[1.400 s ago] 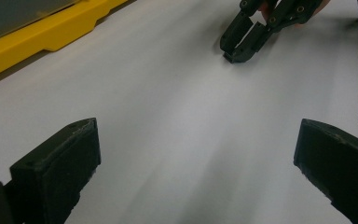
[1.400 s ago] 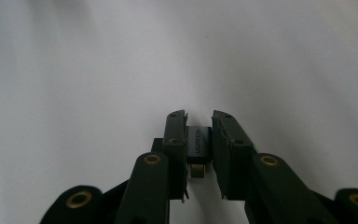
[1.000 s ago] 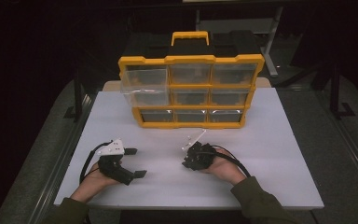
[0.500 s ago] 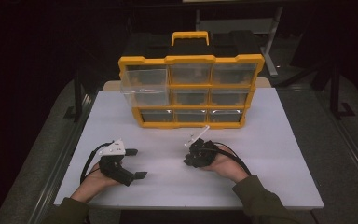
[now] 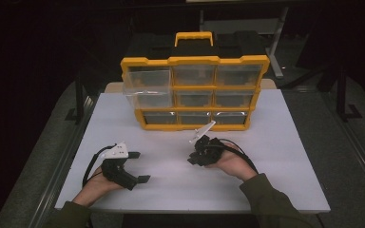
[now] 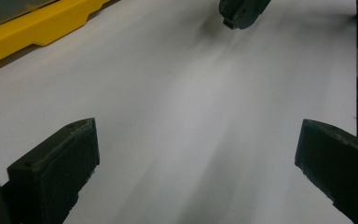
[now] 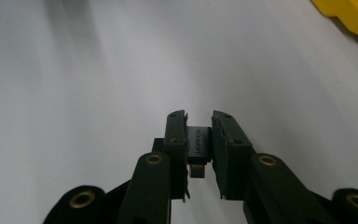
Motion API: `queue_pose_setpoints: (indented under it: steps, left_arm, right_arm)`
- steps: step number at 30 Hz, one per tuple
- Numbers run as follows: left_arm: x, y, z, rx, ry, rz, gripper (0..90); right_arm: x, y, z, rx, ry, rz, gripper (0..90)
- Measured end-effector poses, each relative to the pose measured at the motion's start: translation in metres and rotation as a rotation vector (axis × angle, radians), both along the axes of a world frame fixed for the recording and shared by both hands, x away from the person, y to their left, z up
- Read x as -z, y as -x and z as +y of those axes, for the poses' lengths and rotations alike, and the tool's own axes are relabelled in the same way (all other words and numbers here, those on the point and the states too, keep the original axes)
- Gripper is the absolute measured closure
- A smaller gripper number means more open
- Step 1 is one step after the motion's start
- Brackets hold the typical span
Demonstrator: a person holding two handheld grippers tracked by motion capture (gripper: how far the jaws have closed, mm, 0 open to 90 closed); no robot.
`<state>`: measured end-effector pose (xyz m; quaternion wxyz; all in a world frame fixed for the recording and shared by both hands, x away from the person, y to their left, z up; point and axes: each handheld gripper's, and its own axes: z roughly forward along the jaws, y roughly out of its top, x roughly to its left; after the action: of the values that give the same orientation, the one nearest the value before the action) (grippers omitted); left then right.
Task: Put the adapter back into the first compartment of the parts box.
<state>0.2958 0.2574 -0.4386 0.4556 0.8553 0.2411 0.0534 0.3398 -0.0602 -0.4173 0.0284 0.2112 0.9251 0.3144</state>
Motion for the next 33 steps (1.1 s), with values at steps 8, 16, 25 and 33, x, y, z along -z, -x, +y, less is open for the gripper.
queue_pose_setpoints:
  steps: [8, 16, 25, 33]
  left_arm:
    - [0.001, 0.0, 0.001, 0.0, -0.01, 0.001, 0.0]
    - [0.001, -0.001, 0.001, 0.002, -0.012, 0.0, 0.0]
    - [0.001, -0.001, 0.001, 0.003, -0.009, 0.001, 0.0]
    - [0.001, -0.001, 0.002, 0.001, -0.009, 0.002, 0.0]
  right_arm:
    - [-0.014, -0.004, 0.0, -0.002, 0.021, 0.006, 75.3]
    - [-0.027, -0.006, -0.001, -0.002, 0.026, 0.012, 75.2]
    - [-0.039, -0.01, -0.002, -0.004, 0.033, 0.012, 75.2]
    - [-0.058, -0.013, -0.002, -0.014, 0.027, 0.001, 75.3]
